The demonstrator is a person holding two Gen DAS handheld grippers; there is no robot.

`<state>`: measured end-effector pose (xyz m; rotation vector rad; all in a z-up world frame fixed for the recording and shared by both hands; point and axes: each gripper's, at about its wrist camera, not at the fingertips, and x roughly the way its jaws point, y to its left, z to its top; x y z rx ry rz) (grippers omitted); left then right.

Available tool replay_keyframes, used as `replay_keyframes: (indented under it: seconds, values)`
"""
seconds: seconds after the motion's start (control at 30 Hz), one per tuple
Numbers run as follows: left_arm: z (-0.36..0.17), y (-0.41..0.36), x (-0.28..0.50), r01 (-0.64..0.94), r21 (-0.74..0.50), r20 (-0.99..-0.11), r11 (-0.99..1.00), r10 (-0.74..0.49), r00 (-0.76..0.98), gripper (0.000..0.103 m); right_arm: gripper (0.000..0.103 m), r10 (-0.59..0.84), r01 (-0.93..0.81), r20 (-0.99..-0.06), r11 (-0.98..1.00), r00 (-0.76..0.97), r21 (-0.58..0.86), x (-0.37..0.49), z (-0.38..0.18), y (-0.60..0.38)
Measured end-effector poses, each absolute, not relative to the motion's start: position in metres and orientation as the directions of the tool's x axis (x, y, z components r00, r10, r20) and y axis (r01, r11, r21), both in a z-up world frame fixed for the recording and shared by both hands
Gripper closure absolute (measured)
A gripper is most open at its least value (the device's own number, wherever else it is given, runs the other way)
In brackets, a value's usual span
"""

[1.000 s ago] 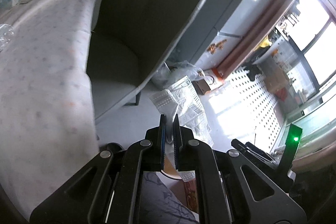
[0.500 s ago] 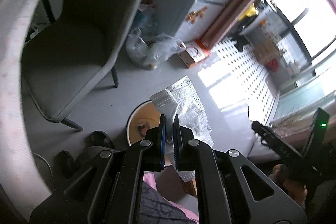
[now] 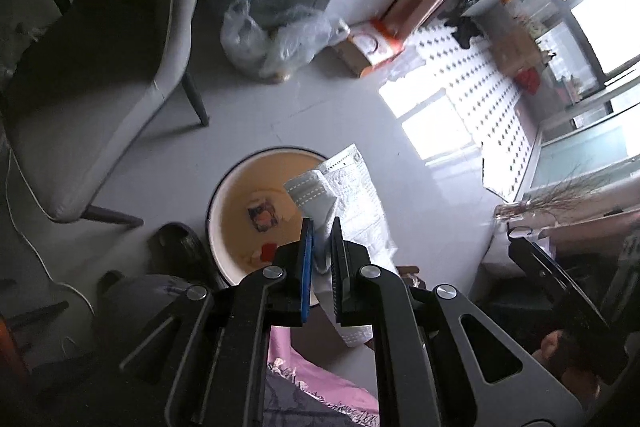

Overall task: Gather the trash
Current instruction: 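Carry both items to the bin and open both grippers to drop them, then return both open grippers over the table toward the crumpled tissue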

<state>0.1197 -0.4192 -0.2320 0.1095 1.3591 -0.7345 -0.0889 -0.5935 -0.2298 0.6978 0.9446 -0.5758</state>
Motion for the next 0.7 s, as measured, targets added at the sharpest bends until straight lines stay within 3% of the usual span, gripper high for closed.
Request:
replay_keyframes:
  seconds: [0.03,0.1,0.17,0.5,0.7]
  values:
    - [-0.237,-0.421,0.121,0.525,-0.348,-0.912,0.777,-0.411,0.005,0.088,0.026,-0.136,0.71,-0.872,0.646,0.469,0.281,-0.089,-0.231,-0.594]
    - [-0.24,-0.422,0.122,0.516,-0.362,-0.909,0.776,-0.416,-0.013,0.065,0.026,-0.135,0.71,-0.874,0.647,0.468,0.28,-0.088,-0.233,-0.594]
    - [-0.233,-0.417,0.122,0.526,-0.35,-0.907,0.775,-0.421,0.017,0.05,0.025,-0.133,0.709,-0.873,0.646,0.469,0.283,-0.087,-0.234,-0.594]
    - [-0.17,-0.369,0.133,0.504,-0.364,-0.858,0.783,-0.492,0.146,0.033,0.024,-0.123,0.672,-0.862,0.683,0.493,0.287,-0.065,-0.225,-0.578]
    - [-0.107,-0.326,0.127,0.52,-0.354,-0.782,0.777,-0.551,0.292,0.017,0.013,-0.124,0.583,-0.811,0.757,0.571,0.295,-0.039,-0.191,-0.543]
